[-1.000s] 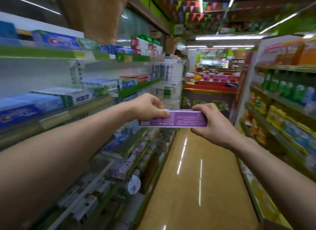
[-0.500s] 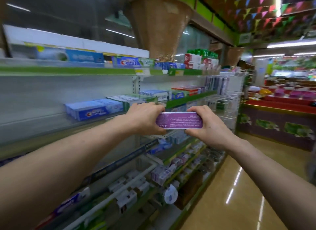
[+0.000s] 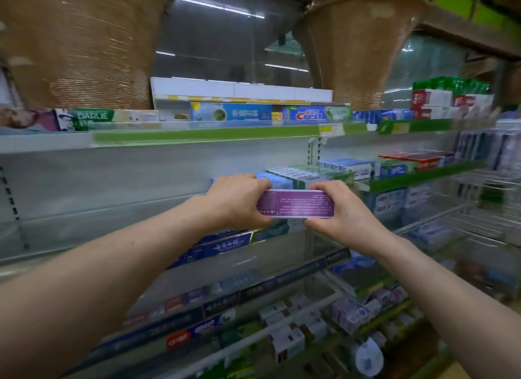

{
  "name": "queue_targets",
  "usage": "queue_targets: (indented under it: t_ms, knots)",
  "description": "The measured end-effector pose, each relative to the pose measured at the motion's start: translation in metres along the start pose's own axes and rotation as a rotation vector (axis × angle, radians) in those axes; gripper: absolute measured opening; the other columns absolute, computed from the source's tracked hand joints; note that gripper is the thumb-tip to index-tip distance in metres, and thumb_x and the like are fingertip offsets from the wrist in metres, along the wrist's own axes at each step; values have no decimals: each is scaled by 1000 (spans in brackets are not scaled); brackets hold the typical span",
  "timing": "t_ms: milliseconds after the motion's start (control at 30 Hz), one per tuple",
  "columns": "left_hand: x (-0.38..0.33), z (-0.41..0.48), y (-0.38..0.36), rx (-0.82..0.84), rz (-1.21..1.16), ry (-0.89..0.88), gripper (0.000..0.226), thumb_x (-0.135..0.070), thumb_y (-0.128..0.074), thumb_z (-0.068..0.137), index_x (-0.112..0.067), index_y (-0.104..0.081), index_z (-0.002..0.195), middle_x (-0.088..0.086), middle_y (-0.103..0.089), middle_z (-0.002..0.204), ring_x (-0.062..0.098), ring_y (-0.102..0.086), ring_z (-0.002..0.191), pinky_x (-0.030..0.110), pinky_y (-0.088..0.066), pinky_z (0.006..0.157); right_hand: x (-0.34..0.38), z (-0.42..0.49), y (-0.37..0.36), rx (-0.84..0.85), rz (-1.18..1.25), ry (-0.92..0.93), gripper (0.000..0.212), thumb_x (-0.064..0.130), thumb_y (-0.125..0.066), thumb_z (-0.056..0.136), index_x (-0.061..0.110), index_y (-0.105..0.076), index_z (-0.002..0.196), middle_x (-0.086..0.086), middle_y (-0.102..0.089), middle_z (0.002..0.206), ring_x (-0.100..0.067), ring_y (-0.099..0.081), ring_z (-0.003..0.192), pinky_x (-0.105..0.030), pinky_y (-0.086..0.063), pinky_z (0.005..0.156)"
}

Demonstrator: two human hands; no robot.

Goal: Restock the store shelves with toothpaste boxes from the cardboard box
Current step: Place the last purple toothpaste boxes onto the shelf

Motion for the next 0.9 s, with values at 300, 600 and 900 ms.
queue_targets:
  t_ms: [300,600,900]
  knots:
    - [61,-4,-13,-97,64,51,50,-53,-52,80,-25,-46,121,-1,-56,103,24,-57,95,34,-34,75,38,63,-66,128,81,-14,58,25,-74,78,27,-45,128,4,-43,117,-9,-52,97,-22,-47,81]
    - [149,-7,-31,-148,112,190,45,-32,-63,77,-20,-46,117,3,-47,114,24,-45,110,37,-38,85,86,123,-120,136,510,-101,18,22,-65,89,21,-63,106,-5,-65,94,-16,-61,76,-40,-55,78]
    - [235,-32,-57,-273,-909,574,30,3,-69,78,-17,-60,99,-7,-62,79,11,-59,71,6,-44,54,90,174,-174,228,635,-206,24,25,-39,102,21,-60,111,-8,-65,113,-17,-60,99,-34,-49,88]
Point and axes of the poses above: each hand's wrist, its own z-axis towards the middle knuckle, its own y-axis out of the back of the hand, x = y × z, the point moved 5 cm from there along z, towards the middle knuckle
